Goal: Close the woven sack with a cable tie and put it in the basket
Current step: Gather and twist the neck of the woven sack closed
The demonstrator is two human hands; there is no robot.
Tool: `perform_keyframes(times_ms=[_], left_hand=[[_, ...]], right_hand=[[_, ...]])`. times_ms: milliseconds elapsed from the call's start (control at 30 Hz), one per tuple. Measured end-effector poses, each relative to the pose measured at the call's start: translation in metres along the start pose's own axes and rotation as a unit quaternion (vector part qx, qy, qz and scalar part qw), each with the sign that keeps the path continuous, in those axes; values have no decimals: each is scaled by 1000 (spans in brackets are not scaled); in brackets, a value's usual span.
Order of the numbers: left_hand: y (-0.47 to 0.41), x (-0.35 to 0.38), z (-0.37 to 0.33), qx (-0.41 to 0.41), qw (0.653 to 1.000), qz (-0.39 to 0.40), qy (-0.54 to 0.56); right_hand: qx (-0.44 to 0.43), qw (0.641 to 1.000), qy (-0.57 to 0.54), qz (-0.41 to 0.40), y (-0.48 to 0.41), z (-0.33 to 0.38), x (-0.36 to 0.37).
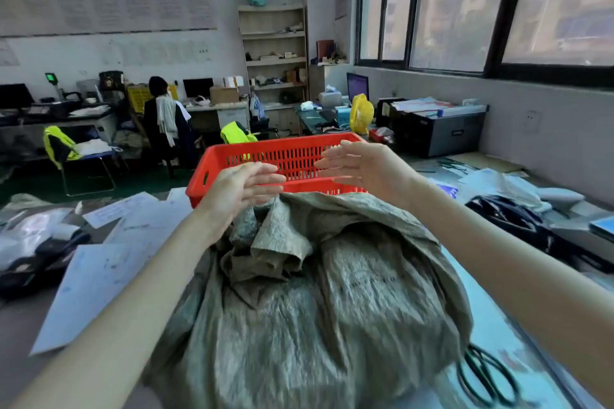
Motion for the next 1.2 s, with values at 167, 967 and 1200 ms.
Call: perform_keyframes(times_ms=[167,967,1200], left_hand=[[19,10,43,-41,999,-20,7],[131,31,141,110,911,-45,-395],[146,21,140,80,934,-66,-341]], right_hand=[[44,998,39,-10,11,-45,9],[110,983,97,-109,43,-161,89],[133,975,128,-126,33,-171,109]])
Point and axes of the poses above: each hand's wrist, its own y-axis away from the middle knuckle, its own x-axis out of the palm, z = x × y, the point moved 7 cm from there along -y, towards the middle knuckle, and after that the axes turned 9 degrees about y, right-handed, at the moved point
